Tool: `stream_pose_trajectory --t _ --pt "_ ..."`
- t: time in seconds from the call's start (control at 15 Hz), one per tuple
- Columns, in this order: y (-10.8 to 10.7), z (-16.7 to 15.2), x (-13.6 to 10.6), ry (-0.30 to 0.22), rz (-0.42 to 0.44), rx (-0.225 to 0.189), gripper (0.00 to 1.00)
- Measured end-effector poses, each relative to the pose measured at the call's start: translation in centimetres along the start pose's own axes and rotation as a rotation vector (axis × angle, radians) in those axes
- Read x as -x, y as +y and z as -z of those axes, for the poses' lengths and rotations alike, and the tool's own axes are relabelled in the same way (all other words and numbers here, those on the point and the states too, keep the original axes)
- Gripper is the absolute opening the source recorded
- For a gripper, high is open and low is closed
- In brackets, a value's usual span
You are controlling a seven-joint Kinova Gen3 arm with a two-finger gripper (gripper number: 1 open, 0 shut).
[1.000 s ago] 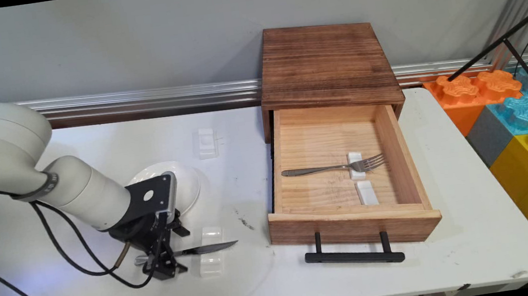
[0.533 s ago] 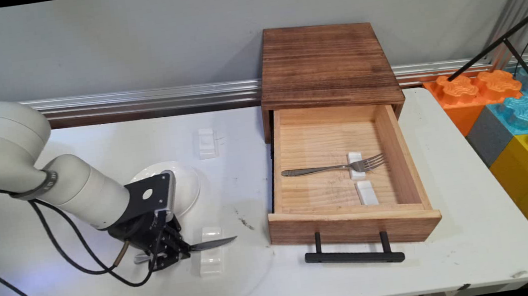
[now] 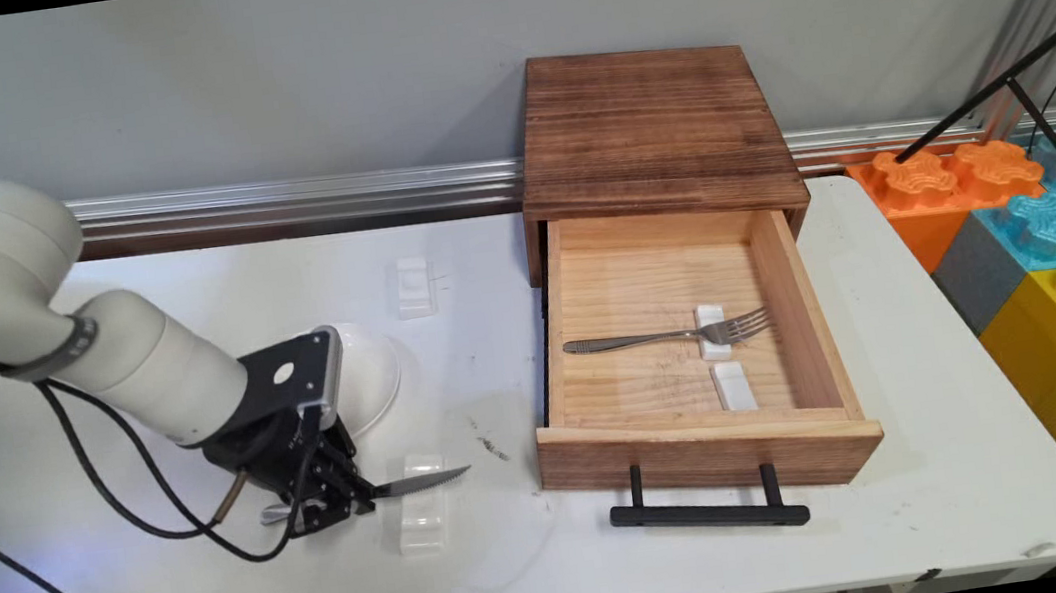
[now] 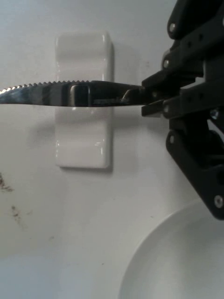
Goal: Place the picked object into the drawer
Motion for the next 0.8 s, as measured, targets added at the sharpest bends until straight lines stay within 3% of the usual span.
stream_pose_trajectory --t 0.53,0.8 --pt "-1.5 4.2 -1.7 -0.014 0.022 0.001 0.00" --pt "-2.3 6.7 -3.7 -0.008 0.024 -0.007 0.00"
